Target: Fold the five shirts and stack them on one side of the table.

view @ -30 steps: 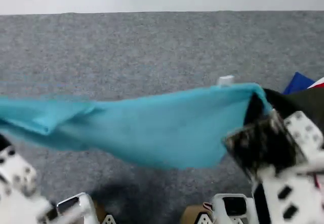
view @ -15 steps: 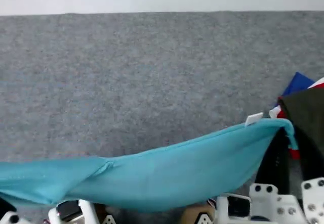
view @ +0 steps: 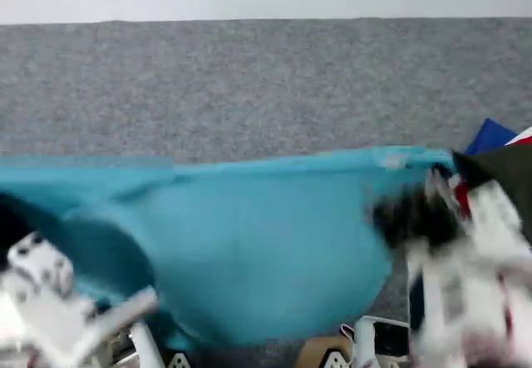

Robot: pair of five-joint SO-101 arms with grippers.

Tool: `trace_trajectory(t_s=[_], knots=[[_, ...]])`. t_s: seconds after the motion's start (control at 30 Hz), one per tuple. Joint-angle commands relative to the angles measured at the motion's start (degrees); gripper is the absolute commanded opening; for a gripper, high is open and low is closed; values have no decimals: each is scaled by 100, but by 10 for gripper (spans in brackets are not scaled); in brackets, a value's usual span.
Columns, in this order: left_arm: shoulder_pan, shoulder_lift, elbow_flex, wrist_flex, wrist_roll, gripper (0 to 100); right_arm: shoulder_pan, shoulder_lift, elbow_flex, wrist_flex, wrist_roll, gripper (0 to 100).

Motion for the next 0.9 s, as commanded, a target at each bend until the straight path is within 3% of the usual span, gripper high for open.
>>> trace_trajectory(t_s=[0.0,0.27,0.47,0.73,0.87], knots=[[-35,53,1033,-642,-167,3,-22,180,1178,-1218,44,10],[668,53,3442,-3086,-176,3,-382,215,3147,-3099,53,10],[1143,0,4022,-3376,-809,3,-927,215,3613,-3169,35,10],[-79,0,4629,-3349,-905,3,-963,382,3789,-3152,18,10],[-1073,0,4831,-2681,-914,3,-980,673,3789,-2888,-290,10]])
